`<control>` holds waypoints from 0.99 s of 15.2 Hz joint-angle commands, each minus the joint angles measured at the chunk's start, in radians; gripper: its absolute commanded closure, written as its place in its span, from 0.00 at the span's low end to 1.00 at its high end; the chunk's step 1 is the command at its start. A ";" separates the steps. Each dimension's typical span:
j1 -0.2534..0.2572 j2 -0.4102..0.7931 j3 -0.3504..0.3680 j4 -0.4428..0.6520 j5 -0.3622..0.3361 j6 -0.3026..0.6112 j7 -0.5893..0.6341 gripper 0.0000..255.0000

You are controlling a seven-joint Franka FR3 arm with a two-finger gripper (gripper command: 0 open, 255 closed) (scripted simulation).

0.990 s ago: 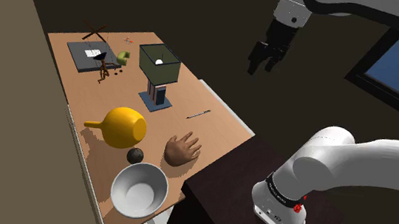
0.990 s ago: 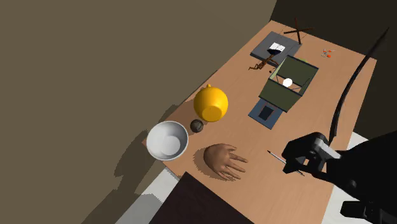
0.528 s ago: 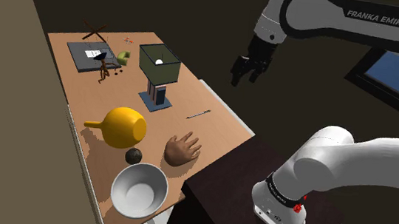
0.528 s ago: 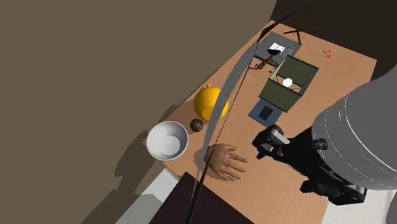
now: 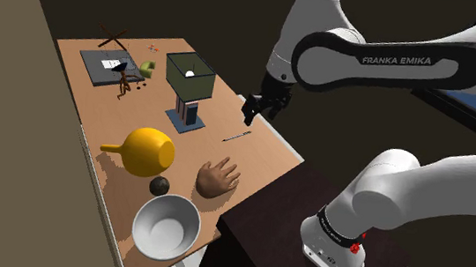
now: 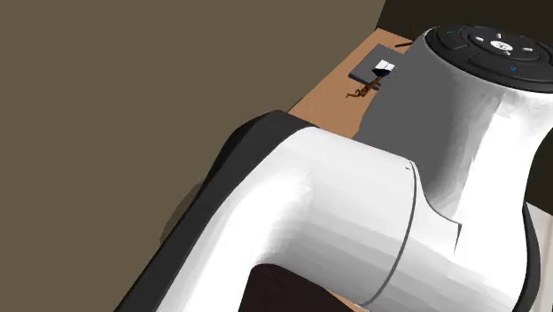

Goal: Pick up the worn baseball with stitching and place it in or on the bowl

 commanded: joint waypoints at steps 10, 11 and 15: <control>0.009 0.364 0.213 -0.001 -0.018 0.410 0.236 0.00; 0.002 0.406 0.234 0.009 -0.039 0.444 0.268 0.00; -0.034 0.586 0.309 0.067 -0.186 0.562 0.438 0.00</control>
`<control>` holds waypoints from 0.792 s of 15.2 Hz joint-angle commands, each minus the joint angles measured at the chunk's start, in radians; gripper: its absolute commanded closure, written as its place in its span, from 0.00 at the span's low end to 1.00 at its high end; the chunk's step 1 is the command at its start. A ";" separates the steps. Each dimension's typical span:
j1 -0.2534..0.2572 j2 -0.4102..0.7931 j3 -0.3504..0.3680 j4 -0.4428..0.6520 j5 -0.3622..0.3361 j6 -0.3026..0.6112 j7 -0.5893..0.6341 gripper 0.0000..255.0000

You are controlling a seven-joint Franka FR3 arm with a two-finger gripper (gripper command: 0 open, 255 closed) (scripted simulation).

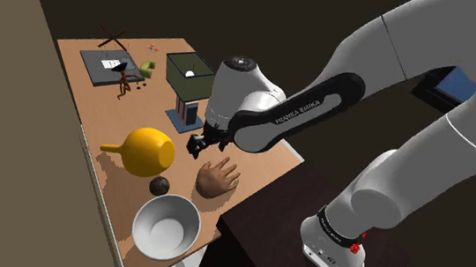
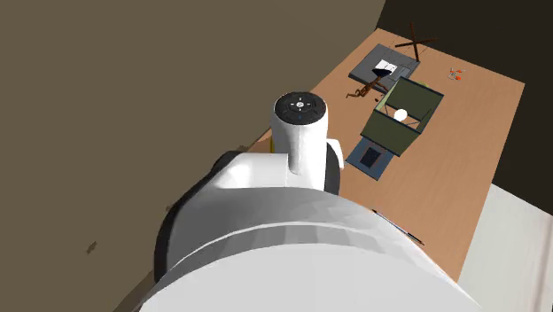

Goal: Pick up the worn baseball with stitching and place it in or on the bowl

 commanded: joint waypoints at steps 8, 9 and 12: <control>0.102 0.417 -0.051 0.223 -0.504 0.130 0.494 0.00; 0.131 0.458 -0.074 0.256 -0.543 0.133 0.534 0.00; 0.215 0.578 -0.138 0.360 -0.629 0.141 0.627 0.00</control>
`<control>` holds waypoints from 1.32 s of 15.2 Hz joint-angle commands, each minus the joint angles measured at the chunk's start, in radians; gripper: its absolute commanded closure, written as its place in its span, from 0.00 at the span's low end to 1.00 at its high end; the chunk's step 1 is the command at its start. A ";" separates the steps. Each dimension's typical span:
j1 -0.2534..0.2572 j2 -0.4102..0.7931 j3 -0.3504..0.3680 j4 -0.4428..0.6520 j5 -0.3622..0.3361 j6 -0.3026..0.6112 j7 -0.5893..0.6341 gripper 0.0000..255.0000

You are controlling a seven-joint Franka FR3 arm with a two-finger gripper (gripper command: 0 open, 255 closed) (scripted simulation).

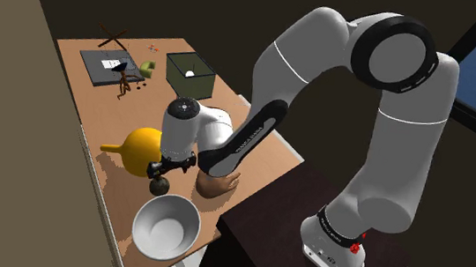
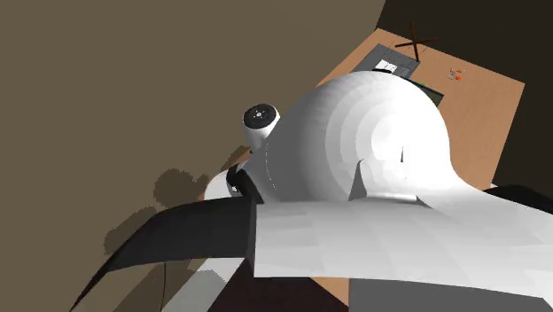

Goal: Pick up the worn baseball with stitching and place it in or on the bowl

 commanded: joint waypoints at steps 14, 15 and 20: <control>0.125 0.229 -0.121 0.172 -0.131 0.056 0.129 0.00; 0.125 0.229 -0.121 0.172 -0.131 0.056 0.129 0.00; 0.125 0.229 -0.121 0.171 -0.131 0.056 0.129 1.00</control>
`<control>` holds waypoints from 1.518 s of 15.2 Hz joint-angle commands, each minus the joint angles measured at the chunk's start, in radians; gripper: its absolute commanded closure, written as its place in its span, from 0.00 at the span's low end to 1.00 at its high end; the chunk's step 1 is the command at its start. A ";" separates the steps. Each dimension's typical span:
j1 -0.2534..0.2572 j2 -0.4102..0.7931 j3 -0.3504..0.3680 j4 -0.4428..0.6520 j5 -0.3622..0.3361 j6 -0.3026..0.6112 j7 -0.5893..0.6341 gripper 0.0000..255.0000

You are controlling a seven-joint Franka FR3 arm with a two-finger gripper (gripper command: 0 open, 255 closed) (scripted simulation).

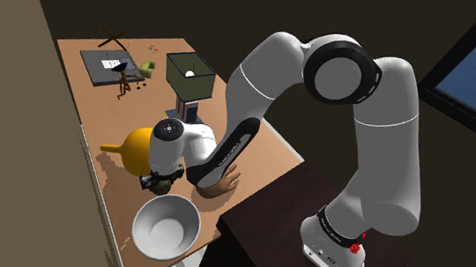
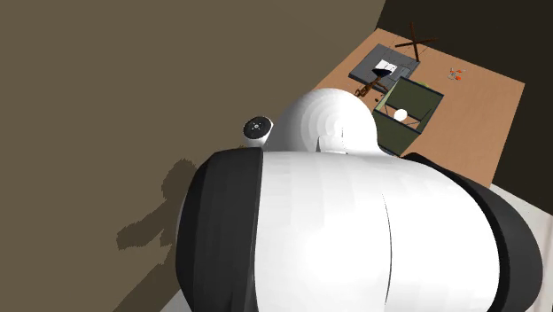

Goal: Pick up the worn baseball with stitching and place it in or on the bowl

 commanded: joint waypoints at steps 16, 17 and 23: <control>-0.052 -0.100 0.066 -0.042 0.068 -0.061 -0.063 1.00; -0.059 -0.112 0.075 -0.047 0.077 -0.069 -0.071 1.00; -0.096 -0.185 0.125 -0.068 0.138 -0.118 -0.123 1.00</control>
